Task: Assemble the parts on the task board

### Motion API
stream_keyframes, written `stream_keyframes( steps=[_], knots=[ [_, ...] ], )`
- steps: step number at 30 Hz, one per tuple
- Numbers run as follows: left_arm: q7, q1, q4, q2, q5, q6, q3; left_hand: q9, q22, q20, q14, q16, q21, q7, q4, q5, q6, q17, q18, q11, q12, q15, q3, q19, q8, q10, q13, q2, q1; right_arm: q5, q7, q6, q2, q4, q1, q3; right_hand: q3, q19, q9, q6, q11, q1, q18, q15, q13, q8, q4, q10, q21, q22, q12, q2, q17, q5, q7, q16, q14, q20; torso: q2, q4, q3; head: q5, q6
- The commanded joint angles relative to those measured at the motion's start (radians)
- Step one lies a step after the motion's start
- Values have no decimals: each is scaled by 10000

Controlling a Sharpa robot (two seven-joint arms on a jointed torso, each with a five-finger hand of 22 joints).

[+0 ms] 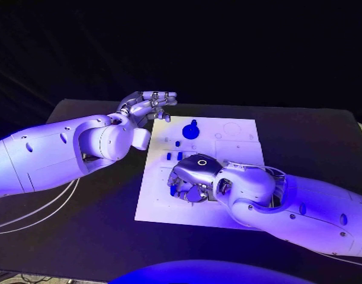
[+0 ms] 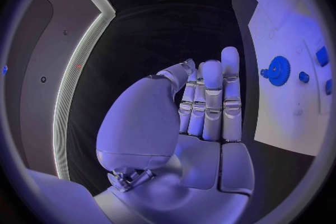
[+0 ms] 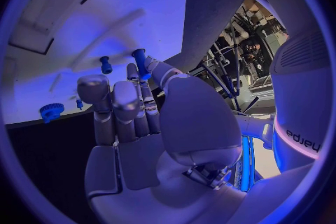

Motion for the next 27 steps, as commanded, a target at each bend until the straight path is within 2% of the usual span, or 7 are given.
stream_keyframes(
  steps=[1, 9, 13, 16, 21, 26, 27],
  knots=[
    [44, 3, 22, 10, -46, 182, 5, -14, -15, 0, -48, -51, -47, 45, 15, 42, -16, -14, 117, -5, 39, 8, -59, -35, 66, -44, 16, 90, 3, -266, -239, -111, 9, -3, -18, 4, -296, -220, -92, -416, 112, -54, 211, 107, 2, -23, 0, -576, -234, -367, -36, -183, -200, 17, 62, -158, -53, 79, 0, 10, 0, -3, -6],
    [33, 3, 17, 0, -46, 183, 5, -14, -15, 0, -48, -51, -47, 45, 15, 42, -16, -14, 117, -5, 39, 8, -59, -35, 66, -44, 16, 90, 3, -192, -144, -858, -111, 141, -52, -1, -842, -301, -95, -712, 170, 14, 249, 164, 35, -8, 21, -1095, -377, -562, 122, -178, -345, 119, 111, -255, -105, 144, -5, 4, 5, -3, 6],
    [31, 3, 13, -11, -46, 180, 5, -14, -15, 0, -48, -51, -47, 45, 15, 42, -16, -14, 117, -5, 39, 8, -59, -35, 66, -44, 16, 90, 3, -11, -46, -1589, -290, 267, -64, -1, -1375, -253, -72, -700, 188, -31, 243, 177, 49, 17, 175, -1232, -381, -558, 338, -154, -384, 634, 139, -262, -91, 156, -7, -13, 6, -12, 16],
    [32, 3, 9, -15, -46, 182, 3, -14, -15, 0, -48, -51, -47, 45, 15, 42, -16, -14, 117, -5, 39, 8, -59, -35, 66, -44, 16, 90, 3, 170, 72, -2087, -537, 455, -65, 5, -1530, -239, -63, -650, 183, 19, 244, 174, 58, 25, 204, -1219, -382, -562, 445, -124, -428, 672, 138, -290, -93, 158, -13, -11, 11, -36, 39],
    [30, 2, 9, -31, -46, 182, -23, -14, -15, 0, -48, -51, -47, 45, 15, 42, -16, -14, 117, -5, 39, 8, -59, -35, 66, -44, 16, 90, 3, 1144, 133, -2458, -1365, 1034, 54, 104, -1684, -107, -37, -454, 81, 222, 213, 98, 103, 57, 205, -762, -270, -379, 855, 31, -507, 813, 65, -339, -91, 125, -21, -13, 3, -100, 93],
    [30, 2, 6, -61, -46, 175, -68, -14, -15, 0, -48, -51, -47, 45, 15, 42, -16, -14, 117, -5, 39, 8, -59, -35, 66, -44, 16, 90, 3, 3117, -264, -2260, -2595, 1604, 463, 179, -1664, 181, -5, -188, -76, 256, 131, -16, 246, 120, 286, 316, 43, 134, 1397, 190, -84, 881, 41, 21, 60, 44, -65, -76, -11, -185, 147],
    [31, 1, 3, -66, -46, 174, -75, -17, -31, 2, -59, -59, -70, 44, 4, 43, -19, -47, 118, -5, 78, 8, -70, -30, 75, -65, 21, 111, 6, 3487, -391, -2227, -2882, 1724, 550, 186, -1676, 354, 4, -123, -182, 218, 78, -83, 368, 146, 336, 843, 243, 482, 1667, 211, 244, 893, -15, 290, 153, -4, -80, -99, -13, -182, 142]
  ],
)
